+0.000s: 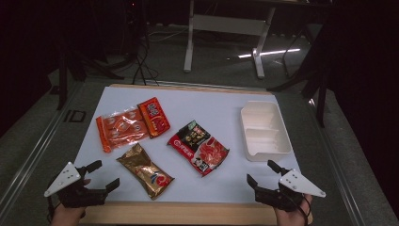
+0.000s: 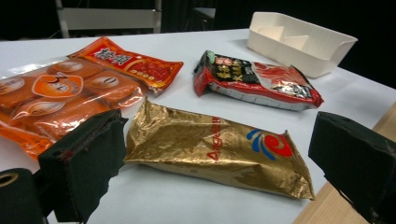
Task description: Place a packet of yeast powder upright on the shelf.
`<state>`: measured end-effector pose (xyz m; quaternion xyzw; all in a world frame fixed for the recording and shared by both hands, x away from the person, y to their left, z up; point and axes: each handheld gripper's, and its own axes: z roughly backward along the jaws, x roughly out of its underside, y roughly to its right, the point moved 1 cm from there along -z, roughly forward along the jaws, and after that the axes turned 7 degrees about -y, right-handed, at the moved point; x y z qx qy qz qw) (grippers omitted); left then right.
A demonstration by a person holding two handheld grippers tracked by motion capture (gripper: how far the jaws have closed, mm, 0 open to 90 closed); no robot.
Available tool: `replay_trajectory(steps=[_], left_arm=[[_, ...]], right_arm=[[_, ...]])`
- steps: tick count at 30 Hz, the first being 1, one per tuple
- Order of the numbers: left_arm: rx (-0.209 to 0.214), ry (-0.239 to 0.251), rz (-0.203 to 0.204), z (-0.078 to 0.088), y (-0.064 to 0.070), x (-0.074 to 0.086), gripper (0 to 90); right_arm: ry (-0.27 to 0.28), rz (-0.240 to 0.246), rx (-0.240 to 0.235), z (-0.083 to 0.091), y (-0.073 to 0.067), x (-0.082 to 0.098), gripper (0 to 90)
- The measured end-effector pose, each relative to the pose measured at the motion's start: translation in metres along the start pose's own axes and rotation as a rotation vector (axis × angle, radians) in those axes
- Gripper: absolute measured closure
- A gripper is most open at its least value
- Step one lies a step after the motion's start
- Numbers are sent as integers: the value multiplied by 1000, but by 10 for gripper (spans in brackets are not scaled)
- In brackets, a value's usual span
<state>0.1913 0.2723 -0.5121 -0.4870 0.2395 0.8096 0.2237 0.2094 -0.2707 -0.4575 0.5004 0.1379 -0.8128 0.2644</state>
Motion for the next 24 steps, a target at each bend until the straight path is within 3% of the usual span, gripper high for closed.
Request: replay_trajectory(steps=[6,11,14,20,24], left_arm=[[20,-14,-26,-3,3,0,42],[25,-19,-48,-4,6,-1,42],[30,-45,-69,-6,9,-1,42],[38,-74,-88,-9,12,0,42],[48,-86,-122,-11,16,-1,42]], right_arm=[[22,23,-39,-5,0,-3,136],[30,41,-39,-11,2,-5,139],[1,43,-49,-17,3,-4,140],[-7,40,-29,-13,3,-2,128],[-14,34,-36,-11,6,0,121]])
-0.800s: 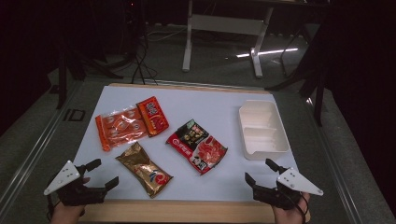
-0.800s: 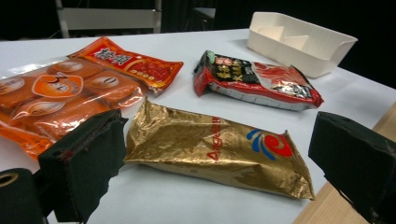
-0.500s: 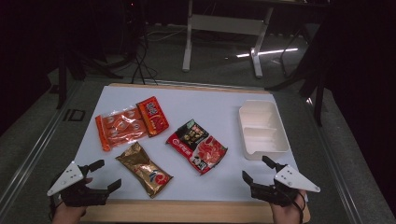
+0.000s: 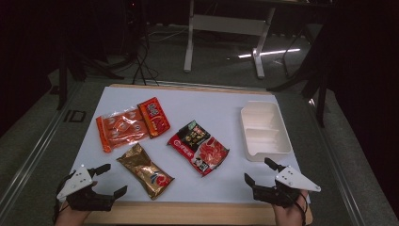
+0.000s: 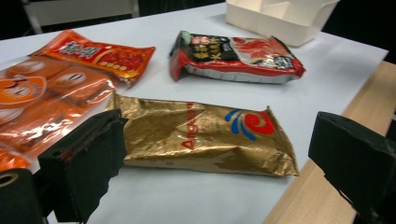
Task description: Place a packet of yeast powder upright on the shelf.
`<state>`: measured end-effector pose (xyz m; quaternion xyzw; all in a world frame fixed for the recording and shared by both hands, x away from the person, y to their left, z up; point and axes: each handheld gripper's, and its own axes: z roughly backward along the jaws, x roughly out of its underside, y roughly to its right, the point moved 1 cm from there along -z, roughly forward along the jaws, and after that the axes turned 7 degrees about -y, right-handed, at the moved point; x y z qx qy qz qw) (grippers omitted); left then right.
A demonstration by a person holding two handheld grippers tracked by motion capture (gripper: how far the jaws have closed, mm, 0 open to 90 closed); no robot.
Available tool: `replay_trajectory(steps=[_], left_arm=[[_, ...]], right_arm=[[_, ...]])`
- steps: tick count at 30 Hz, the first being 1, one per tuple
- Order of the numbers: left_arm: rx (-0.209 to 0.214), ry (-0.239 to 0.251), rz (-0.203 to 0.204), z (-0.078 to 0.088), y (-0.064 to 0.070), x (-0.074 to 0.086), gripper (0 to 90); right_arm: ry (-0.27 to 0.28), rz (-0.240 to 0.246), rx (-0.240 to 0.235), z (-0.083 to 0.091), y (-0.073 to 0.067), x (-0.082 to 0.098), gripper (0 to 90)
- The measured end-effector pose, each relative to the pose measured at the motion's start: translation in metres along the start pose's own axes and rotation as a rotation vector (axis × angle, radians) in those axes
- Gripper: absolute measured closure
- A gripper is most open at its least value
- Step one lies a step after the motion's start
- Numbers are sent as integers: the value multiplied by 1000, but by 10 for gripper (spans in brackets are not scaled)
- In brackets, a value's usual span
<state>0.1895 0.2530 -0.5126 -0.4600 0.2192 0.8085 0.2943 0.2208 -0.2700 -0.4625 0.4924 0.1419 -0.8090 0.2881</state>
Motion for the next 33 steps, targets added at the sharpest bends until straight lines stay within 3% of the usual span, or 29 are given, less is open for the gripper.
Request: replay_trajectory(steps=[2,5,8,9,12,17,22,25,30,33], left_arm=[[-16,-5,-23,-1,2,-1,42],[32,-25,4,-1,5,-3,35],[51,-43,-4,-2,11,-5,29],[59,-52,1,-2,13,-6,21],[82,-54,16,-3,16,-9,20],[145,-61,24,-4,23,-18,20],[148,-59,-13,-3,31,-28,22],[168,-63,-9,-3,33,-32,22],[156,-71,11,-2,28,-36,22],[128,-67,9,2,24,-41,22]], right_arm=[[2,-4,-3,0,0,0,121],[4,-12,-25,3,-1,0,135],[12,-5,-33,5,-4,-1,128],[18,19,-27,6,-6,-2,127],[28,24,-39,7,-8,-4,124],[33,40,-45,8,-12,-5,125],[63,44,-78,12,-15,-7,120],[67,74,-96,13,-20,-8,119],[59,82,-108,10,-21,-8,122],[66,87,-89,11,-22,-8,128]])
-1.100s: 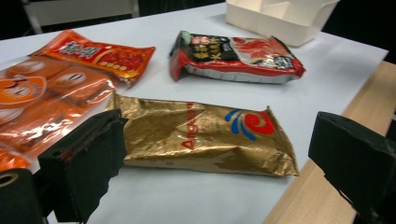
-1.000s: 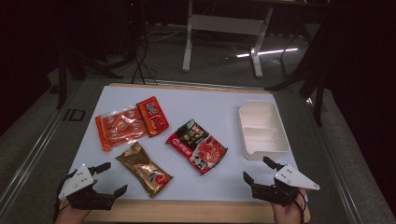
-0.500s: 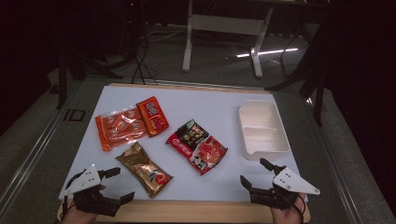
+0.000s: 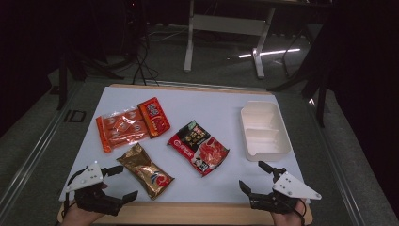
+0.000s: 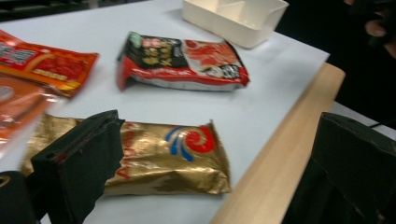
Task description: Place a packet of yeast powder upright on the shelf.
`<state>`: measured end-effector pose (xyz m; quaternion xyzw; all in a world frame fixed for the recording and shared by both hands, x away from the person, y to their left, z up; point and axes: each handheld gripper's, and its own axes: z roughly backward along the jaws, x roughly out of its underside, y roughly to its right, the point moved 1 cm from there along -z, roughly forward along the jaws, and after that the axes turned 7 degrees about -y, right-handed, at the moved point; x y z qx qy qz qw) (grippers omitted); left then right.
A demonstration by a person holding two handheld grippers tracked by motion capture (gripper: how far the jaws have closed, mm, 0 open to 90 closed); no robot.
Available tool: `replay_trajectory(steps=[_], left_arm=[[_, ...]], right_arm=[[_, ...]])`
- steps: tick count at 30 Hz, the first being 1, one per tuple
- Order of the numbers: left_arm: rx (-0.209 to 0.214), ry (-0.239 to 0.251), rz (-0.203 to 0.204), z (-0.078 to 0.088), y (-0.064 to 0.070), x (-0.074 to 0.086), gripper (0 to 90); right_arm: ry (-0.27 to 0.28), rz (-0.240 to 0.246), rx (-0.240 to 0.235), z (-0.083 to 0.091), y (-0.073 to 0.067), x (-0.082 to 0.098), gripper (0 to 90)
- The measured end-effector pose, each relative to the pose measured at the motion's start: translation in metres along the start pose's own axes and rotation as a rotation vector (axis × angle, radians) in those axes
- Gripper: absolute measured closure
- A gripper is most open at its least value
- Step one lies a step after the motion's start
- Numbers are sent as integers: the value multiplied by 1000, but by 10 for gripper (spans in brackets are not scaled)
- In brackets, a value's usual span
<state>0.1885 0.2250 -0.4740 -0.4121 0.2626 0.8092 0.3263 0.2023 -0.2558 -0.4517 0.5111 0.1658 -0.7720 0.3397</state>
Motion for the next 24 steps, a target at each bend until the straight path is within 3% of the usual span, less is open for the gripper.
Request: replay_trajectory(steps=[8,9,15,20,24], left_arm=[[-56,-5,35,8,-13,-10,23],[-78,0,46,9,-18,-13,27],[-104,-2,96,9,-32,-17,46],[-136,-13,98,7,-39,-18,57],[-182,-31,112,3,-52,-18,100]], right_arm=[[-15,-13,4,0,0,-1,112],[-20,-20,7,-1,0,-1,111],[-18,-28,4,-1,-1,-1,109],[-5,-31,1,0,-2,-2,107],[20,-36,2,3,-2,-3,107]])
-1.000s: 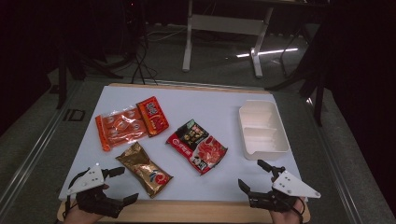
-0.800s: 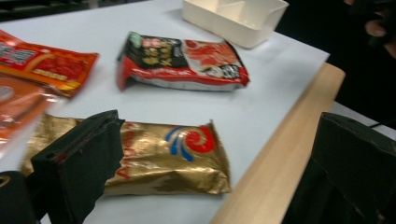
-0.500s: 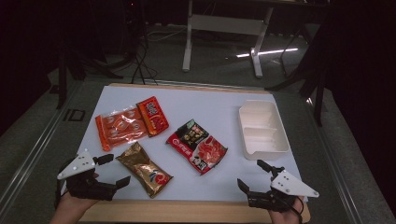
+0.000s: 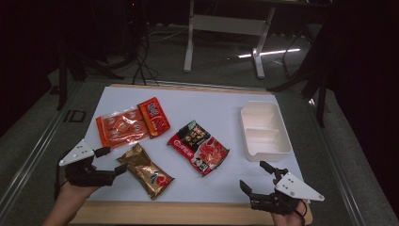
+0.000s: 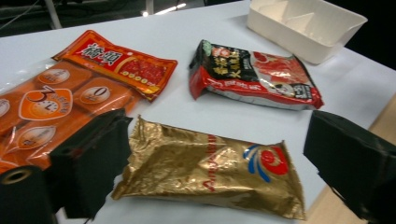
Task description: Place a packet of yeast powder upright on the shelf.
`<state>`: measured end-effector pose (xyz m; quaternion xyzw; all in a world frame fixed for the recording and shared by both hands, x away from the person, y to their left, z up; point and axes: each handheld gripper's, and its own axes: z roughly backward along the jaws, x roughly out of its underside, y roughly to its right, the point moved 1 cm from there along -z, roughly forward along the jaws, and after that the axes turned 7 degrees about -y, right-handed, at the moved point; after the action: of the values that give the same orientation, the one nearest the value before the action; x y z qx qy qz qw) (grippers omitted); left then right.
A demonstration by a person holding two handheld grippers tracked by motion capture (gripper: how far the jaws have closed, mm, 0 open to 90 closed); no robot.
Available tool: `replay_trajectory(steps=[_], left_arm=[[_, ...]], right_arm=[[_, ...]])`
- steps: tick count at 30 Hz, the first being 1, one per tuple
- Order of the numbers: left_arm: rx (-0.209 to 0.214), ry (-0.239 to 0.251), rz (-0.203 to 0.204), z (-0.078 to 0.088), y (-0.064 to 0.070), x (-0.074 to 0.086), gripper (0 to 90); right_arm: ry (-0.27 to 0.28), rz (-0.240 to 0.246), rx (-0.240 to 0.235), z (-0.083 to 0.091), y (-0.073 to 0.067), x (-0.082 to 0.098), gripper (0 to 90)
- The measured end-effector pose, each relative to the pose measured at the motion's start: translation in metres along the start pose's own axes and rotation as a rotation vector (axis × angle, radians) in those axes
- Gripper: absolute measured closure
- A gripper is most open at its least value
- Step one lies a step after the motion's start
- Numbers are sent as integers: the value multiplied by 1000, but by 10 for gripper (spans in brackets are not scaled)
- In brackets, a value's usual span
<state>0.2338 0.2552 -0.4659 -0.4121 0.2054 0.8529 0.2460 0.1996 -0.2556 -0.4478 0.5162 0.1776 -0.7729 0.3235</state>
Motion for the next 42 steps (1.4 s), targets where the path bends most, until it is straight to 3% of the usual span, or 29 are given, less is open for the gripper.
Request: replay_trajectory(steps=[4,7,10,15,17,20,25,32,37,42], left_arm=[[-24,-25,27,-10,-12,4,134],[-87,-67,56,-19,-22,10,199],[-100,-98,79,-27,-29,14,237],[-60,-144,140,-41,-39,20,295],[-46,-170,178,-49,-45,23,317],[-44,-187,205,-56,-51,27,362],[-1,-211,249,-65,-59,32,406],[43,-269,271,-74,-65,40,458],[106,-273,302,-77,-67,43,537],[114,-288,305,-82,-66,44,598]], right_arm=[[19,53,17,2,-1,-2,108],[24,55,15,3,-3,-3,108],[7,48,16,2,-4,-2,108],[-9,27,6,0,-4,-1,104],[-5,25,23,0,-5,-2,103],[0,17,22,-1,-6,-2,104],[-31,9,20,-5,-5,0,104],[-41,20,15,-6,-7,0,104],[-49,23,12,-7,-7,1,104],[-50,22,12,-7,-7,1,104]])
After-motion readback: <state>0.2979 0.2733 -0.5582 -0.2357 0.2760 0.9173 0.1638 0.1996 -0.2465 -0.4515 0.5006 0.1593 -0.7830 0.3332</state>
